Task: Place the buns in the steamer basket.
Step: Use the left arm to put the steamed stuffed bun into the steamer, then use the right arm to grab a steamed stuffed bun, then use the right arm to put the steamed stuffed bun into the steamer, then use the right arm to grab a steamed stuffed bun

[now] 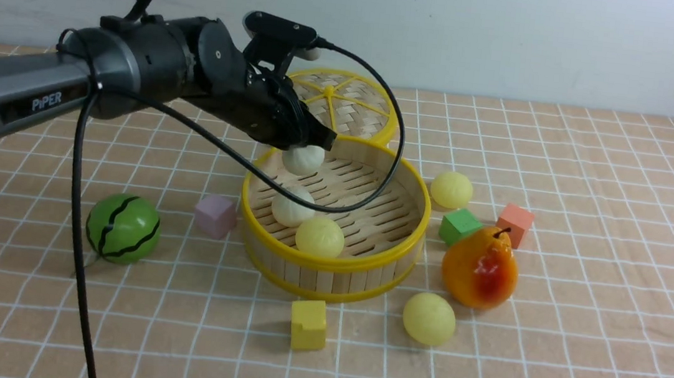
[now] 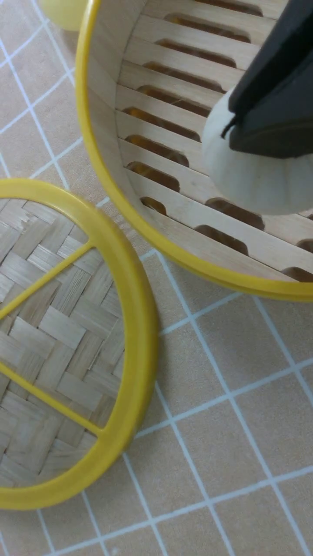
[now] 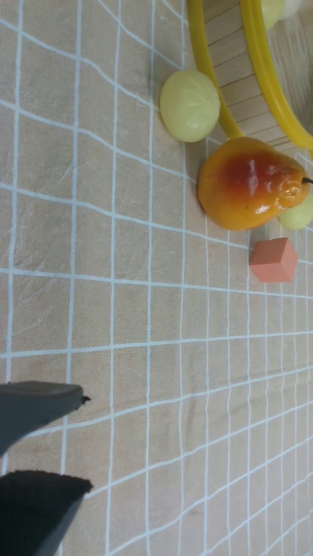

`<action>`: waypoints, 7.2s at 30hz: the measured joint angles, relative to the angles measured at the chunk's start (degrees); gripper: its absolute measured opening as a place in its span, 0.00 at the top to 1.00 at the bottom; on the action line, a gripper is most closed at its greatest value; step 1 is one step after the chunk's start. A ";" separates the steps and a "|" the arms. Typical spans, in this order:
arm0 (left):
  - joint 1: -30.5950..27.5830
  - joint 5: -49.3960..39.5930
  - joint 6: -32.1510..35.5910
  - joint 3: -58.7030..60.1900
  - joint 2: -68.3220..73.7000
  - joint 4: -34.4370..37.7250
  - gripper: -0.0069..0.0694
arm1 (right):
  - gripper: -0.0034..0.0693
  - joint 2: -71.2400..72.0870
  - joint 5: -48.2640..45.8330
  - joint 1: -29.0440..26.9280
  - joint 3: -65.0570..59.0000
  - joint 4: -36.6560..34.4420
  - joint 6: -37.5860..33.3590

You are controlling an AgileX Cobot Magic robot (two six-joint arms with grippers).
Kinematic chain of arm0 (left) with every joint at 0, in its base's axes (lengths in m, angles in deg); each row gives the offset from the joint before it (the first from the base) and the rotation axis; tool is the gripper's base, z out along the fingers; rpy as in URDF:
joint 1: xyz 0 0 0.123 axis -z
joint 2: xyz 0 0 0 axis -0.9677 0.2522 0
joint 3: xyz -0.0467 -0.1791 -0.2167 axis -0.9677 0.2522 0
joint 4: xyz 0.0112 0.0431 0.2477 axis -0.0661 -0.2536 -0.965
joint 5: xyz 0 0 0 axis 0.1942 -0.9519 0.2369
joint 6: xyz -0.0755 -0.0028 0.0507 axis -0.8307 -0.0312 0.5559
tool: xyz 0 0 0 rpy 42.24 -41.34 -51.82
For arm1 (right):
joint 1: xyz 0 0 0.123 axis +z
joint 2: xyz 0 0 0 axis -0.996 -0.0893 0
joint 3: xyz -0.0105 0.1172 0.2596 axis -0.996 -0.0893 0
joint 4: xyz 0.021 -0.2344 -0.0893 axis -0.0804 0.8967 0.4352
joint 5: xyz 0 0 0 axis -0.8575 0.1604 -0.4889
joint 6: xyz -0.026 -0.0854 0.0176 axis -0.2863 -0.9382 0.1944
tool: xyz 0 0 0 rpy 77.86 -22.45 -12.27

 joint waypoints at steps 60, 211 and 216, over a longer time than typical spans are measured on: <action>0.00 17.58 -13.87 87.89 -110.40 2.28 0.93 | 0.62 0.00 0.00 0.00 0.00 0.00 0.00; 0.00 12.23 -13.92 88.77 -109.09 2.28 0.82 | 0.45 -132.92 -21.03 10.22 119.37 -5.77 -4.89; 0.00 12.23 -13.92 88.77 -109.09 2.28 0.82 | 0.45 -137.02 -20.99 10.06 123.08 -5.96 -4.89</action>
